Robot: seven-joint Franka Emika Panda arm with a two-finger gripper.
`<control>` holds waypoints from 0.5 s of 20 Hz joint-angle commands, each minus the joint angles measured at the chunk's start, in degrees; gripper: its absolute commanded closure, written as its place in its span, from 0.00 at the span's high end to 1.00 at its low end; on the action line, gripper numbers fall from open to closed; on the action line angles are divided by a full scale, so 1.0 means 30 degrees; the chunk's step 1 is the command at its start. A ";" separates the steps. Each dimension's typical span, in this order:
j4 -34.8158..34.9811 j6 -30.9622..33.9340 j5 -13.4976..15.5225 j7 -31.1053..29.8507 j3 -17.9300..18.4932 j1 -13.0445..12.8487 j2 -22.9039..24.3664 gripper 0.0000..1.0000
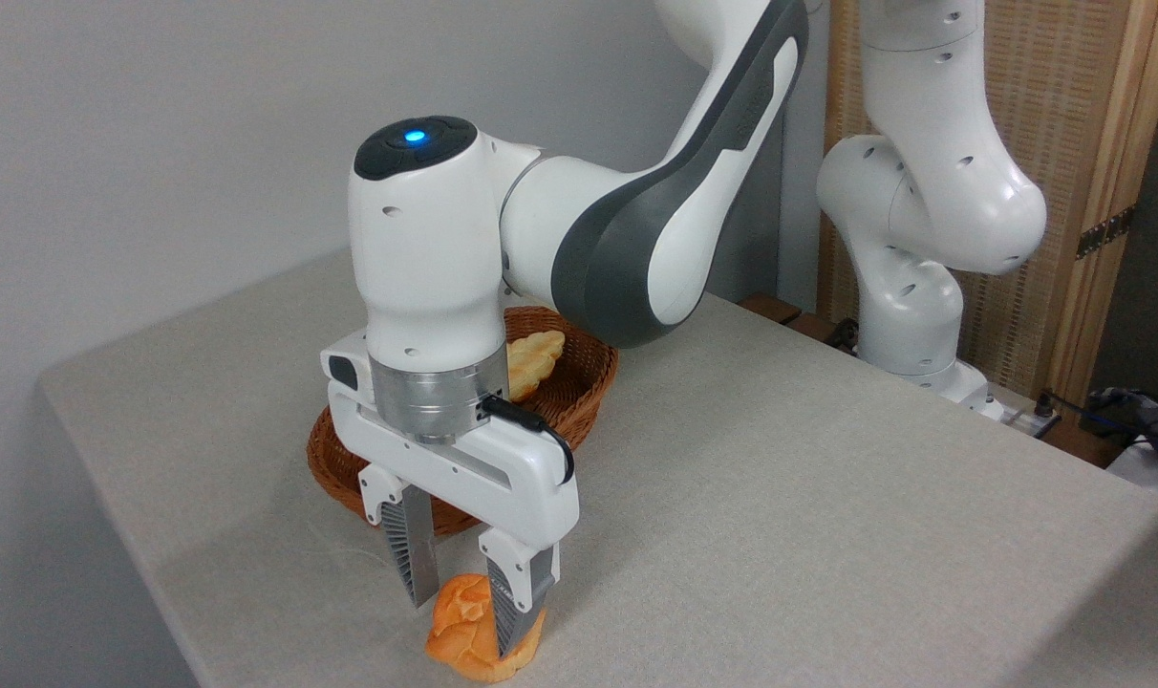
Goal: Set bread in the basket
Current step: 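Close the gripper fingers around the orange bun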
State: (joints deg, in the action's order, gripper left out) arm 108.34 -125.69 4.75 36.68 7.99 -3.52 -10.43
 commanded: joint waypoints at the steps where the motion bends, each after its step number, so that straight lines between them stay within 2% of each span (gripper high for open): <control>1: 0.0009 -0.0291 -0.0789 -0.0126 0.0149 -0.0117 0.0107 1.00; 10: 0.0390 -0.0320 -0.0850 -0.0039 0.0061 -0.0146 -0.0274 1.00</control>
State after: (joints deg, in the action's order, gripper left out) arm 108.94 -125.70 3.15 36.68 7.97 -3.63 -11.55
